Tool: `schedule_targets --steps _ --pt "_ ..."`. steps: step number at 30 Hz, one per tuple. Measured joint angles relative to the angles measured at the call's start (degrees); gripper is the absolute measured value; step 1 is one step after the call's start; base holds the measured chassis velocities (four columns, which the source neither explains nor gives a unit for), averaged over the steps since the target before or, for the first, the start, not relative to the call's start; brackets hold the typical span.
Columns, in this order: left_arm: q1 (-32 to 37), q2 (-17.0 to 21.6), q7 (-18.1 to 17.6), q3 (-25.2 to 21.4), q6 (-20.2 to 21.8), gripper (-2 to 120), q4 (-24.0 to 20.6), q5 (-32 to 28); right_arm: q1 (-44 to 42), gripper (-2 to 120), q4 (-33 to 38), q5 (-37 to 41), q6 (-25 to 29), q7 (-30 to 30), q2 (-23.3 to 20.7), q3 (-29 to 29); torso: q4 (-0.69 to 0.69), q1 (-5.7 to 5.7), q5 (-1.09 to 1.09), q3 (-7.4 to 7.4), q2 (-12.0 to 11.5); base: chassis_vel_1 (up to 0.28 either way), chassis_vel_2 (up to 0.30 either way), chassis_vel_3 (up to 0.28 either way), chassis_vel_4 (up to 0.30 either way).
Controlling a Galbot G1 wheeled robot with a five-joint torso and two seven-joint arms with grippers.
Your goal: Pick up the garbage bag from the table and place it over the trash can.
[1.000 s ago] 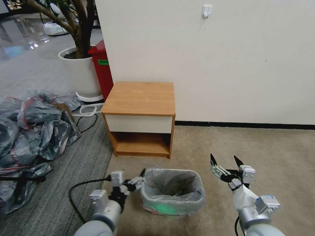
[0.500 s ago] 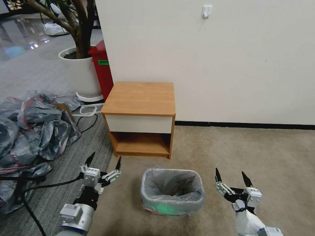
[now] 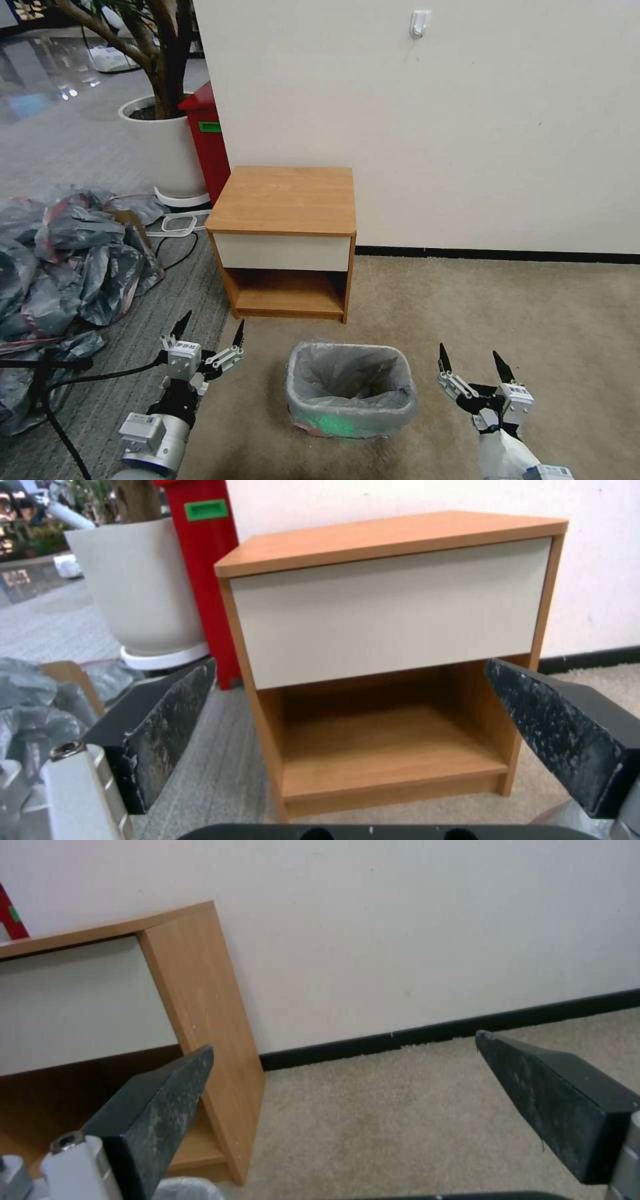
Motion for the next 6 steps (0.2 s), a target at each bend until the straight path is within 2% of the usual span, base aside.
schedule_targets --steps 6 --pt "0.0 0.0 -0.1 0.0 0.1 100 0.0 -0.1 0.0 100 0.0 0.0 -0.1 0.0 0.0 0.0 0.00 0.00 0.00 0.00 0.0 0.000 0.000 0.000 0.000"
